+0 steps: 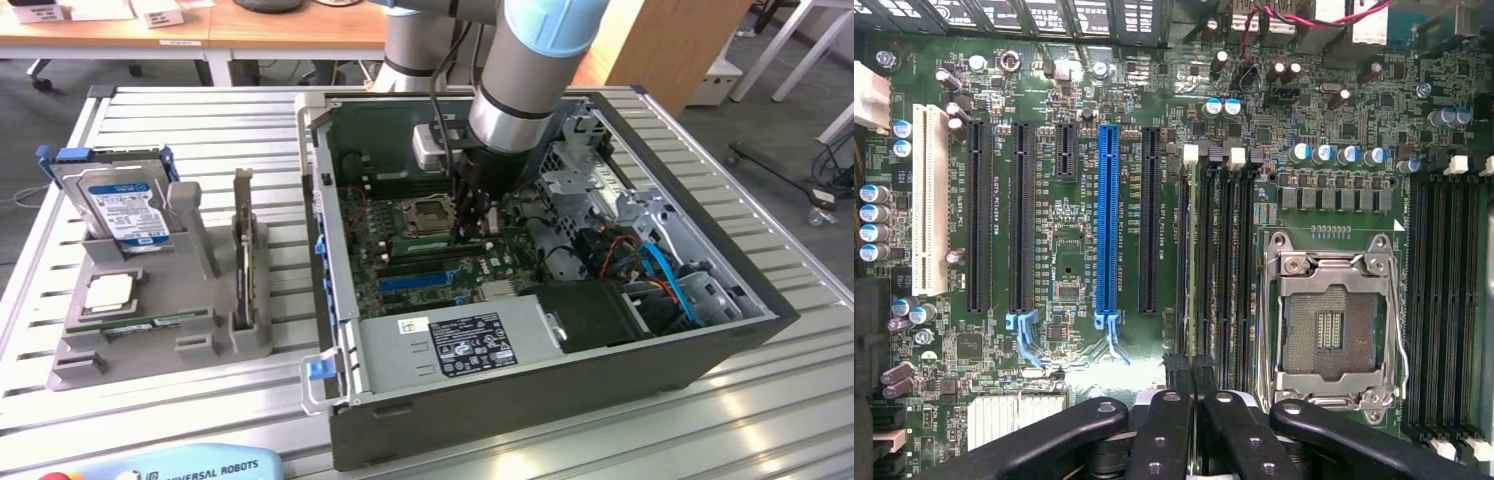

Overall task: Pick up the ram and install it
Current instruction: 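Insert the ram into the slot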

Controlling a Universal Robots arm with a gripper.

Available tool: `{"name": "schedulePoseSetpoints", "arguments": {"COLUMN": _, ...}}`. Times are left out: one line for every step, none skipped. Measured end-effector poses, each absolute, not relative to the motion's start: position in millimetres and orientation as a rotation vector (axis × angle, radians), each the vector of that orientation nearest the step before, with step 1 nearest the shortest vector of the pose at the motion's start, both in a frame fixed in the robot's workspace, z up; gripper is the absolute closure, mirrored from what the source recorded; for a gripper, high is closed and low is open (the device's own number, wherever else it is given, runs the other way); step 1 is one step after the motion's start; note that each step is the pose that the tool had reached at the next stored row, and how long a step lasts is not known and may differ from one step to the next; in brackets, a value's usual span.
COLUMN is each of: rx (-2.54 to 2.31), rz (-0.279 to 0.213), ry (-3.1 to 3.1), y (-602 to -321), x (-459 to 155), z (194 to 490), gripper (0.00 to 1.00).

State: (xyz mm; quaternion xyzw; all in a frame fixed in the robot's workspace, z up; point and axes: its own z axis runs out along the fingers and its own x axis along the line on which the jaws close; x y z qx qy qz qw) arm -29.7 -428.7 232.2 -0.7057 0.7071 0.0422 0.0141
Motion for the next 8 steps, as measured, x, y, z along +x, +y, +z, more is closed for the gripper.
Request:
{"name": "schedulePoseSetpoints", "arguments": {"rx": -2.197, "rz": 0.131, "ry": 2.202, "y": -428.7, "x": -30.1, "z": 232.2, "gripper": 0.88}}
{"name": "schedulePoseSetpoints", "arguments": {"rx": -2.197, "rz": 0.131, "ry": 2.202, "y": -428.7, "x": -30.1, "z": 232.1, "gripper": 0.88}}
{"name": "schedulePoseSetpoints", "arguments": {"rx": -2.197, "rz": 0.131, "ry": 2.201, "y": -428.7, "x": -30.1, "z": 232.0, "gripper": 0.88}}
{"name": "schedulePoseSetpoints", "arguments": {"rx": -2.197, "rz": 0.132, "ry": 2.202, "y": -428.7, "x": -30.1, "z": 231.9, "gripper": 0.88}}
{"name": "schedulePoseSetpoints", "arguments": {"rx": -2.197, "rz": 0.131, "ry": 2.202, "y": -428.7, "x": -30.1, "z": 231.8, "gripper": 0.88}}
{"name": "schedulePoseSetpoints", "arguments": {"rx": -2.197, "rz": 0.132, "ry": 2.201, "y": -428.7, "x": -30.1, "z": 231.7, "gripper": 0.88}}
{"name": "schedulePoseSetpoints", "arguments": {"rx": -2.197, "rz": 0.132, "ry": 2.201, "y": -428.7, "x": -30.1, "z": 231.5, "gripper": 0.88}}
{"name": "schedulePoseSetpoints", "arguments": {"rx": -2.197, "rz": 0.131, "ry": 2.202, "y": -428.7, "x": -30.1, "z": 231.4, "gripper": 0.88}}
